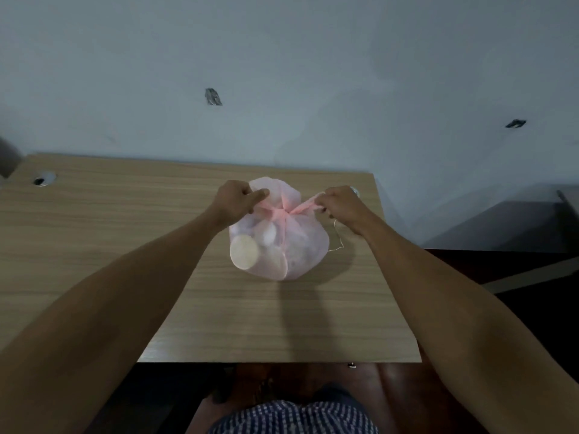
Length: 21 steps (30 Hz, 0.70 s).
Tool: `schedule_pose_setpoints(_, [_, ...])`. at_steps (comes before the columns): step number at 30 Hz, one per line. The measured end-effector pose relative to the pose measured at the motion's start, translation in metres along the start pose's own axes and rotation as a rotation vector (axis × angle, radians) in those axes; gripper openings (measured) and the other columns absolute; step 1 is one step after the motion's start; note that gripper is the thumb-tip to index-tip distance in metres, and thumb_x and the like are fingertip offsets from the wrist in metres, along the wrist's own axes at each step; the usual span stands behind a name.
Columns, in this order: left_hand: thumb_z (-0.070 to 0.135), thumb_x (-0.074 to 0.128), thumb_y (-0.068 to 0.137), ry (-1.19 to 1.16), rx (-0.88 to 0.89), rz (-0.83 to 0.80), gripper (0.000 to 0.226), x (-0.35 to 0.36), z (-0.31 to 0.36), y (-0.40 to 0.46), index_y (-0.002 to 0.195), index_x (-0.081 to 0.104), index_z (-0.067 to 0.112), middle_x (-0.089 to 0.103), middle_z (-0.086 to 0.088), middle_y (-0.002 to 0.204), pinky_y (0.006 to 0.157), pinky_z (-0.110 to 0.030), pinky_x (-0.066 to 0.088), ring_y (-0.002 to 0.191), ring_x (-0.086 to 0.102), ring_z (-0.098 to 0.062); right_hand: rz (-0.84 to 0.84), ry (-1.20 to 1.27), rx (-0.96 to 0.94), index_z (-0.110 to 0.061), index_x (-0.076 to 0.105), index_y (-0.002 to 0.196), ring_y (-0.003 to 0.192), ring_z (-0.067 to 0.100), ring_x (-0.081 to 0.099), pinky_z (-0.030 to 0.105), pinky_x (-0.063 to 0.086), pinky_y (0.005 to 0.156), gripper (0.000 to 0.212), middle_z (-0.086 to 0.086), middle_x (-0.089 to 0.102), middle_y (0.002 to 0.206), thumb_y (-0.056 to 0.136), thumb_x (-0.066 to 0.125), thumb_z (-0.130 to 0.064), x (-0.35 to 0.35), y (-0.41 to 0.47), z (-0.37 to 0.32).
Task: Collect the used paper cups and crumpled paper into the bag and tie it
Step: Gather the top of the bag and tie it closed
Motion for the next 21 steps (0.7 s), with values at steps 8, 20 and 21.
schedule_pose_setpoints(8, [0.028,0.08,0.088,-0.811,-0.117,-0.004,0.04,0.04,0.03,-0.003,0.064,0.058,0.006,0.074,-0.018,0.082,0.064,-0.032,0.056,0.066,0.066,-0.023,0.034,0.804,0.146,-0.001,0.066,0.085,0.08,0.036,0.069,0.044,0.057,0.078,0.021,0.021,0.07,0.084,0.095,0.063,-0.019,0.029,0.008,-0.023])
schedule_pose_setpoints(20, [0.008,0.063,0.1,-0.809,-0.131,-0.083,0.006,0.069,0.025,-0.009,0.098,0.062,0.001,0.072,-0.022,0.092,0.071,-0.033,0.057,0.076,0.072,-0.022,0.2,0.596,0.182,0.001,0.069,0.091,0.052,0.02,0.057,0.025,0.045,0.048,0.011,0.016,0.066,0.07,0.091,0.06,0.007,0.033,0.009,0.004])
schedule_pose_setpoints(21, [0.009,0.062,0.101,-0.819,-0.138,-0.09,0.006,0.071,0.024,-0.009,0.096,0.061,0.005,0.072,-0.021,0.092,0.067,-0.033,0.057,0.073,0.072,-0.021,0.195,0.616,0.193,0.0,0.068,0.087,0.053,0.02,0.058,0.025,0.046,0.048,0.012,0.015,0.066,0.07,0.095,0.06,0.004,0.034,0.008,0.007])
Point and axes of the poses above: each hand's wrist, its own y-axis towards the middle knuckle, its own x-axis out of the palm, z = x × y, the point moved 4 cm from there along y, towards the middle knuckle
